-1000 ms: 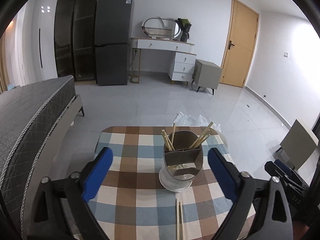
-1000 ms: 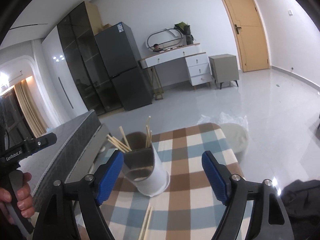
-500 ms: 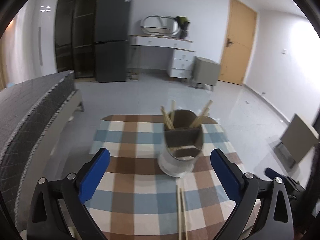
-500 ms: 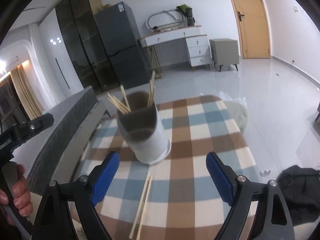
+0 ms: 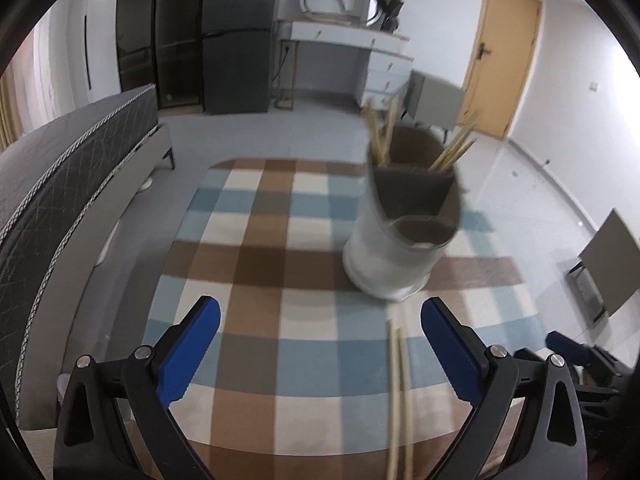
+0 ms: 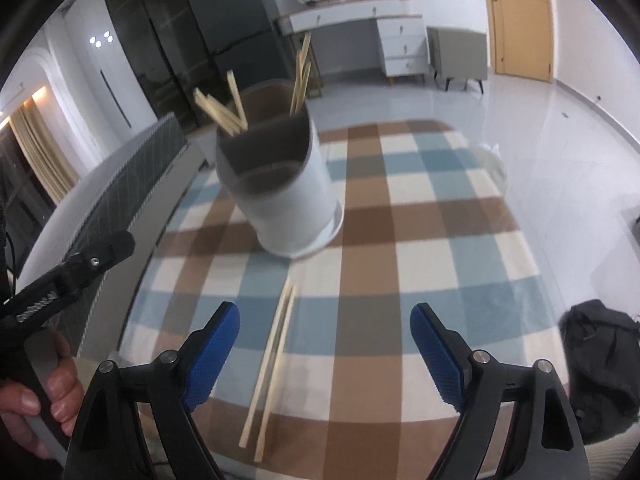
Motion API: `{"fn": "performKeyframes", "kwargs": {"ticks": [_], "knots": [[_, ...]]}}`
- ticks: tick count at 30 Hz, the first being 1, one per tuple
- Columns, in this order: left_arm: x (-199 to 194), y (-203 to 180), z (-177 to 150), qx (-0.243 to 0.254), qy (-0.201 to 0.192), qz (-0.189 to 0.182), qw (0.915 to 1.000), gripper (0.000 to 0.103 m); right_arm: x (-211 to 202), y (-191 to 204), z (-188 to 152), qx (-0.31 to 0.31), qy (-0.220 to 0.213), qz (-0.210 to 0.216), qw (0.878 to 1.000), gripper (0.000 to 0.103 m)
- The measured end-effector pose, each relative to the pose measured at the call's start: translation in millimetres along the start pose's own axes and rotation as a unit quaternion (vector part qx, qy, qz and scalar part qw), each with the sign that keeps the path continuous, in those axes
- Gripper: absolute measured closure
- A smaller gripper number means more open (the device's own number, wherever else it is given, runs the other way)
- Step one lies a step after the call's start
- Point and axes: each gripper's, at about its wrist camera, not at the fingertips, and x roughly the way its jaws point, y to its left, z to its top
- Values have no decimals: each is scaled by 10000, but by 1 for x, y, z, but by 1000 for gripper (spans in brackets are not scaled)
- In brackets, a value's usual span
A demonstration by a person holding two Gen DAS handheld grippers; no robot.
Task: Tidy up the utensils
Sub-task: 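Raise both open grippers away from the holder toward the last chopsticks, then lower the right gripper onto the last chopsticks and close on one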
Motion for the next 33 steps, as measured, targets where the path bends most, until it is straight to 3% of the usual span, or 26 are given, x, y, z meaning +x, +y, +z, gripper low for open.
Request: {"fn": "performKeyframes", "kwargs": {"ticks": [3,5,8,16,20,23,33], "knots": [[13,9,1,-204,246,36,9995,5,13,3,-1,-36,244,0,9997,26],[17,14,4,-340,330,72,9989,5,26,7,-1,-94,482,-35,9988,38],[21,23,8,-519,411,109,9977,5,43,10,-2,-175,669,-411,9968,45],[29,42,16,-995,621,218,9929,5,78,22,6,-353,993,-422,9935,50],[29,47,20,-1124,697,80,9912,5,99,29,13,-427,1229,-590,9897,69],[29,51,22,-1125,641,159,9915,5,111,34,17,-487,1370,-570,9877,70],[35,65,23,-1596,836,-82,9836,5,129,43,11,-746,1646,-575,9819,75]]}}
